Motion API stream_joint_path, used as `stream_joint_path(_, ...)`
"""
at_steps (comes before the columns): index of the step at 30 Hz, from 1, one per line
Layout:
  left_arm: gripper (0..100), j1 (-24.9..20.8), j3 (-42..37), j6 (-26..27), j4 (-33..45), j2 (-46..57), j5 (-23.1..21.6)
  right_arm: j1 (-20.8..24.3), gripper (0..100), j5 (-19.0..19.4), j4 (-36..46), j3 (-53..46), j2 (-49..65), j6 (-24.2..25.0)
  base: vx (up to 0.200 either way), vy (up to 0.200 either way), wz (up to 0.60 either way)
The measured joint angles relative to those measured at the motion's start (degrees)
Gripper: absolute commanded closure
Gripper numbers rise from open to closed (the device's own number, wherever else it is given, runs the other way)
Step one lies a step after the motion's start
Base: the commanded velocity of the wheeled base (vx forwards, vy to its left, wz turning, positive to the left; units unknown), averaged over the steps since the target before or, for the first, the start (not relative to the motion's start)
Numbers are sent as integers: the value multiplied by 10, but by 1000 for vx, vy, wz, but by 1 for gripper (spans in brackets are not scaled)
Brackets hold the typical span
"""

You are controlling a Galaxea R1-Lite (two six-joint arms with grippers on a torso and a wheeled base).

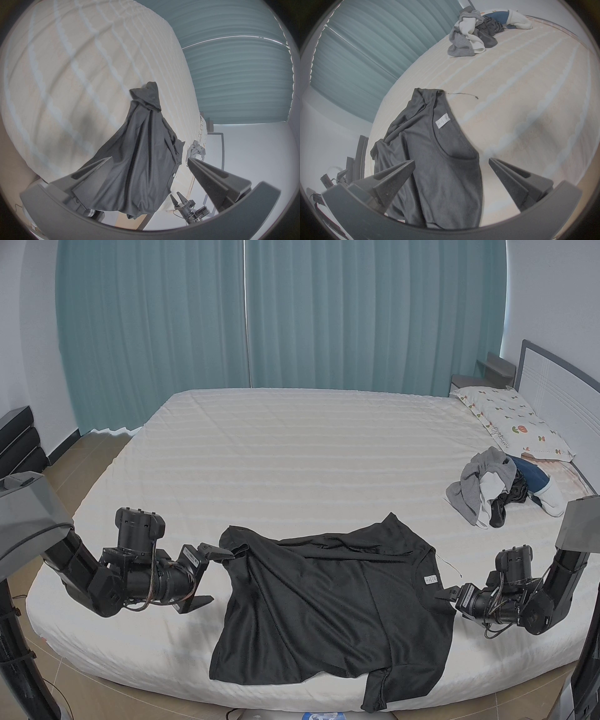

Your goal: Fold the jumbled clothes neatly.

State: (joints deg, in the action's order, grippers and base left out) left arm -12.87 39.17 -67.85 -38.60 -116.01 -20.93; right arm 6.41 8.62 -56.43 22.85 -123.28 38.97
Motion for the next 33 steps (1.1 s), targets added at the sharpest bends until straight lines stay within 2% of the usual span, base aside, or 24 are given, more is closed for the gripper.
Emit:
stream_joint_path(4, 0, -12, -46, 17, -51, -2, 5, 2, 0, 17, -26, -31, -1, -10, -200, 0, 0)
stream_joint_path(9, 0, -20, -83, 64, -69, -10, 20, 3, 0, 20, -33, -46, -15, -38, -120, 0, 0)
stream_joint_path(18, 0, -60, -97, 95, -76, -42, 139, 3, 0, 19, -96, -61, -39, -47, 0, 0, 0)
stream_joint_path(21, 0, -78, -99, 113, -76, -55, 165, 4, 0, 18, -106, -67, -46, -47, 0, 0, 0)
stream_joint_path(33, 0, -103, -116, 145, -92, -84, 195, 5, 0, 18, -108, -69, -56, -47, 0, 0, 0)
